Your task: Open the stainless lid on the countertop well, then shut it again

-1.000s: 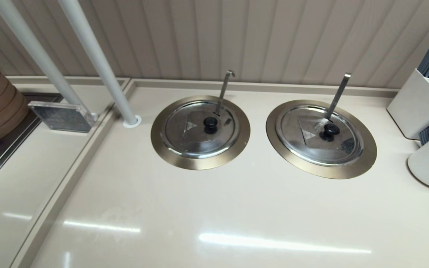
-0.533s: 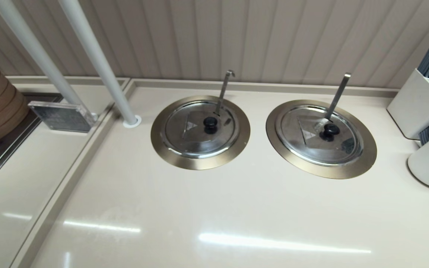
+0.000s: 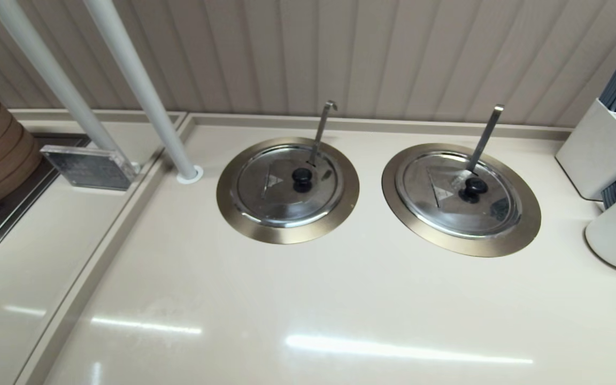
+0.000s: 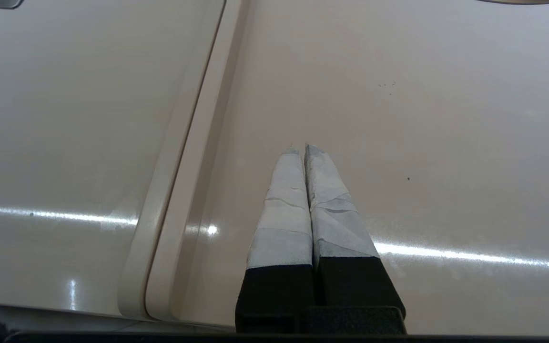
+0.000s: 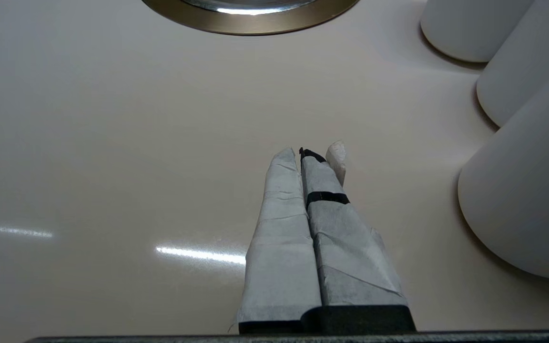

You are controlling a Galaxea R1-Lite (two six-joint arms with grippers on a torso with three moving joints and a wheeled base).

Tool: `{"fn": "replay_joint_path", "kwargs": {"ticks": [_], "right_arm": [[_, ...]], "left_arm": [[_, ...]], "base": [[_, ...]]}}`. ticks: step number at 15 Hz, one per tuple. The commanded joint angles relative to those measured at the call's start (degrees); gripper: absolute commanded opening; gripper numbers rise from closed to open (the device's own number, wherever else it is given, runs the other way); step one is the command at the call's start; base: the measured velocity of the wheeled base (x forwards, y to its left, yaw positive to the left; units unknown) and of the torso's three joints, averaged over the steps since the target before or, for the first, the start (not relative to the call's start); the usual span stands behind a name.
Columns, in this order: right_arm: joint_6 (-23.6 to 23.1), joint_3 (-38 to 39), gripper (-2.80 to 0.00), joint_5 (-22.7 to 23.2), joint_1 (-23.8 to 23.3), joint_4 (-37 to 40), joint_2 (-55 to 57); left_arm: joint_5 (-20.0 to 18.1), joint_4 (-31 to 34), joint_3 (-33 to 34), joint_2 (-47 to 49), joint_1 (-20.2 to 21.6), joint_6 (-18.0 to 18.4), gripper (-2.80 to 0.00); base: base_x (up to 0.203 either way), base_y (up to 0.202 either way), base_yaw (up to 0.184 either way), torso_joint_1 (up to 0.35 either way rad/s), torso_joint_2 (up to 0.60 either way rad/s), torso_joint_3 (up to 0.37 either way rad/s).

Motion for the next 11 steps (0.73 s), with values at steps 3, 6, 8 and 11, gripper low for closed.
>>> {"fn": "replay_joint_path", "kwargs": {"ticks": [3,6,8,11], "right_arm": [[0.56,0.35,-2.8,-0.07,0.01,-0.02,0.19],[0.39,0.35,-2.8,-0.07,0.01,-0.02,0.19],[0.49,0.35,-2.8,-0.04,0.01,-0.02,0.19],[0.57,0.35,-2.8,-0.07,0.01,-0.02,0.19]], "left_arm": [[0.01,-0.01,-0.01,0.08,0.0,-0.01,-2.8],[0.01,-0.01,-0.01,0.08,0.03,-0.01,-2.8],[0.01,-0.01,-0.01,0.08,0.0,-0.01,-2.8],[0.01,-0.01,-0.01,0.08,0.0,-0.01,-2.8]], "base": [[0.0,0.0,0.0,0.0,0.0,0.0],[0.0,0.0,0.0,0.0,0.0,0.0],[0.0,0.0,0.0,0.0,0.0,0.0],[0.0,0.0,0.0,0.0,0.0,0.0]]}}
